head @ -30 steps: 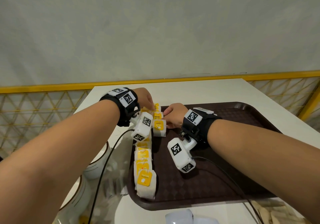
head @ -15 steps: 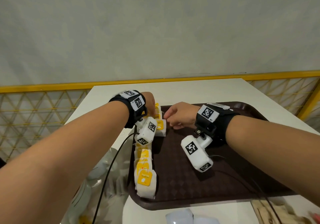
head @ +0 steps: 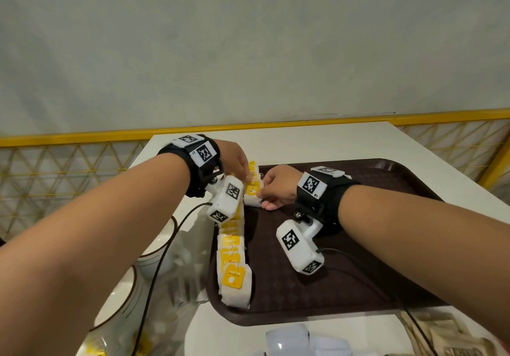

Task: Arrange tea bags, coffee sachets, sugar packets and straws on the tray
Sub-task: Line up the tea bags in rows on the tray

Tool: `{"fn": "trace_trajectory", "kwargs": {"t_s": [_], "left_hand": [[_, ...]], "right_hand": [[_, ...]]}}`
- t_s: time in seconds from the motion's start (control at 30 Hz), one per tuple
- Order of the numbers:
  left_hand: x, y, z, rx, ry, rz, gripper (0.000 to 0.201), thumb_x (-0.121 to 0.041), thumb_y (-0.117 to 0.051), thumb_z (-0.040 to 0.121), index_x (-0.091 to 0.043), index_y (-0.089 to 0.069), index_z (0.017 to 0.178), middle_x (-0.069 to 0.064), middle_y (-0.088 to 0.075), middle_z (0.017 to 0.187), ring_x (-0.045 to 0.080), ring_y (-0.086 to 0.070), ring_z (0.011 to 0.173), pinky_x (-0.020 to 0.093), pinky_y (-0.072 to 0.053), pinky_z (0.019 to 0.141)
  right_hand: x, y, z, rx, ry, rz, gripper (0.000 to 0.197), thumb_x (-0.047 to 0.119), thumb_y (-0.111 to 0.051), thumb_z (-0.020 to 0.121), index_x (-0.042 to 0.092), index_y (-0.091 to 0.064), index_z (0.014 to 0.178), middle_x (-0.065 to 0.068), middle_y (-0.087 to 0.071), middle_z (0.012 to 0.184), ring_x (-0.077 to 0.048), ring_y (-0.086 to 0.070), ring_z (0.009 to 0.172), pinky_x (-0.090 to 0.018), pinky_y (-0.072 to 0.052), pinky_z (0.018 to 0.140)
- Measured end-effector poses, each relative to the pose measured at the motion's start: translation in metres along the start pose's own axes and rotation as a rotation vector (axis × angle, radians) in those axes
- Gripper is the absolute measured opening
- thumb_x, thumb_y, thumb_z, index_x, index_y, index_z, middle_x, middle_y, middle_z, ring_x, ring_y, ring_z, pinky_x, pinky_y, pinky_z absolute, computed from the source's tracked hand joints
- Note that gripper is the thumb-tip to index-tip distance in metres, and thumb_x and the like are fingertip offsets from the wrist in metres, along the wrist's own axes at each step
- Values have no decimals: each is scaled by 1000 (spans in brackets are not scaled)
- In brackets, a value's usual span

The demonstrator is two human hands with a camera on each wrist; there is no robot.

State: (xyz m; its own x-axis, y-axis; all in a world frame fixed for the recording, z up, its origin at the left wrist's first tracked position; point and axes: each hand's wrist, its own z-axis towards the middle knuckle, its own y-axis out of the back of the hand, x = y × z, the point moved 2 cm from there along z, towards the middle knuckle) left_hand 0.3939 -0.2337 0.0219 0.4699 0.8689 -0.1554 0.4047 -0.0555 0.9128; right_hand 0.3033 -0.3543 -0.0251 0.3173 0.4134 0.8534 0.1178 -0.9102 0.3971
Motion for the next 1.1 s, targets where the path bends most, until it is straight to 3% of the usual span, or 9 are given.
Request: {"fn": "trace_trajectory", "kwargs": {"t_s": [0.17, 0.23, 0.33, 0.53, 0.63, 0.77, 0.87, 1.0, 1.1], "left_hand": [[-1, -2, 6, -44, 6, 6, 13, -32, -71, 83, -20, -69, 86, -9, -58, 72, 7, -49, 67, 20, -42, 60], [1, -5, 10, -68, 14, -20, 13, -30, -73, 81, -18, -70, 83, -7, -60, 72, 10, -54, 71, 22, -46, 64], [1, -11, 17, -112, 35, -26, 20, -34, -79, 73, -21, -66, 67, -3, -65, 78, 18, -62, 82, 31, -53, 73], [2, -11, 13, -195, 21, -10, 28, -36, -79, 74, -21, -56, 66, -6, -56, 72, 13, -53, 77, 20, -39, 58], [10, -5, 6, -201, 24, -64, 23, -32, -79, 75, -19, -60, 71, -7, -57, 74, 11, -53, 78, 21, -40, 62], [18, 2, -1, -179, 36, -110, 16, -25, -79, 75, -16, -65, 73, -7, -56, 67, 11, -50, 68, 20, -40, 58], [18, 2, -1, -196, 57, -106, 17, -21, -76, 78, -9, -71, 90, -6, -55, 66, 7, -47, 61, 17, -37, 53], [15, -2, 5, -237, 70, -118, 23, -19, -73, 81, -7, -73, 100, 6, -70, 95, 13, -55, 79, 23, -42, 66], [9, -1, 11, -259, 40, -138, 23, -16, -70, 84, -7, -73, 105, 9, -70, 109, 12, -55, 87, 25, -41, 74]], "right_hand": [[1, 1, 4, -40, 55, -77, 18, 7, -74, 80, 4, -58, 73, -14, -65, 76, -22, -65, 68, -33, -58, 74], [1, 1, 2, -33, 80, -141, 25, 11, -81, 73, 5, -58, 67, -12, -63, 71, -23, -65, 69, -36, -59, 77], [0, -1, 1, -28, 99, -178, 29, -2, -77, 75, 9, -54, 61, -7, -58, 64, -18, -60, 59, -32, -58, 70], [0, -1, 2, -25, 103, -237, 24, 0, -76, 75, 13, -61, 63, -2, -58, 66, -12, -55, 61, -21, -53, 59], [0, 4, 1, -8, 75, -128, 19, 1, -74, 77, 12, -66, 64, -4, -61, 69, -11, -56, 65, -20, -53, 58], [2, 14, 11, -123, 59, 68, 6, -4, -65, 82, 0, -69, 85, -12, -63, 78, -19, -61, 72, -32, -57, 75], [-2, 19, 29, -199, 48, 29, 25, -3, -62, 82, -5, -66, 107, -11, -65, 86, -22, -63, 81, -38, -57, 85], [-6, 12, 44, -167, 31, 53, 27, -3, -62, 82, -3, -65, 110, -9, -65, 88, -19, -63, 82, -32, -58, 81], [-7, 8, 50, -144, 33, 123, 29, -4, -63, 83, -2, -64, 112, -5, -64, 83, -17, -63, 77, -29, -57, 77]]}}
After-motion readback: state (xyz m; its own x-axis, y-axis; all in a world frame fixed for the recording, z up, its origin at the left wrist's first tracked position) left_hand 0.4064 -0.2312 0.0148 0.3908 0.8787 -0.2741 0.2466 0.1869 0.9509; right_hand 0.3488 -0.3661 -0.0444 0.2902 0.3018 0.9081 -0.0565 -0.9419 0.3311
